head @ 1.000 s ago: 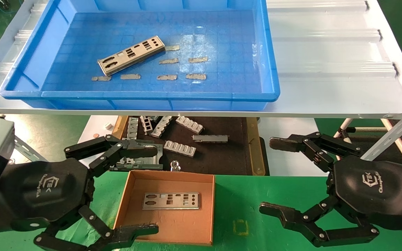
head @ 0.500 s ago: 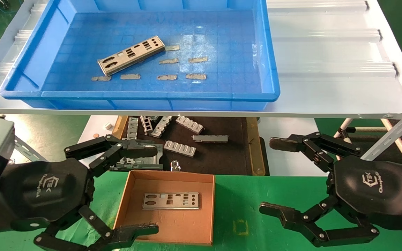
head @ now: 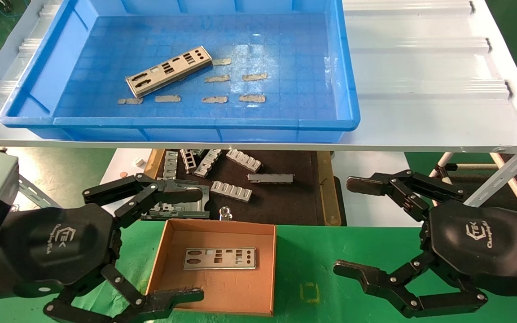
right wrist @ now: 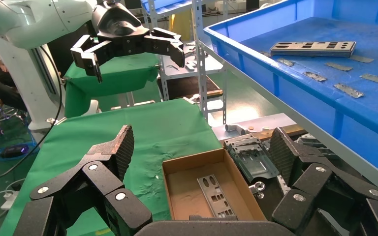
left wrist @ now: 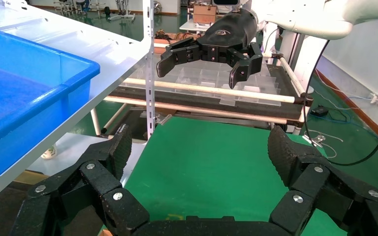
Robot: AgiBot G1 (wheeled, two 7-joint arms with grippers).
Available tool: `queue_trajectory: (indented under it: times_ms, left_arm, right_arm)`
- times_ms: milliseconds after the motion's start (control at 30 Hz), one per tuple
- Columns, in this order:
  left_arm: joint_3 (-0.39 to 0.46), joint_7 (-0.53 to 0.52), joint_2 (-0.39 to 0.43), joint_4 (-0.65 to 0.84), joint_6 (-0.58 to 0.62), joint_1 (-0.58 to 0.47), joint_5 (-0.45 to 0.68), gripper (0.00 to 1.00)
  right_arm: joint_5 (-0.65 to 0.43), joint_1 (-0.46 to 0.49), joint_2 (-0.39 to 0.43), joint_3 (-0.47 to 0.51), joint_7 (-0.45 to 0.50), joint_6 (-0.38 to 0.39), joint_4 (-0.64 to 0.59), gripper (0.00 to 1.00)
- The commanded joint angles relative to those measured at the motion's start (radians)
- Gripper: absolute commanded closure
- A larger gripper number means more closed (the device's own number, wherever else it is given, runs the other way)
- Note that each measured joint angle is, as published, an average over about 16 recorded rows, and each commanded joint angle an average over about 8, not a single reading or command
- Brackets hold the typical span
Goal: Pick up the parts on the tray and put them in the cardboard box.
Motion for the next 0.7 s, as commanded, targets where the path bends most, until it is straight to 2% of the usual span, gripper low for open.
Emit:
queue_trajectory:
  times_ms: [33, 700]
  left_arm:
    - [0.000, 0.000, 0.000, 0.000, 0.000, 0.000, 0.000, 0.00]
    - [0.000, 0.000, 0.000, 0.000, 0.000, 0.000, 0.000, 0.00]
  right_arm:
    - [0.000, 0.000, 0.000, 0.000, 0.000, 0.000, 0.000, 0.00]
    - [0.000, 0.000, 0.000, 0.000, 0.000, 0.000, 0.000, 0.00]
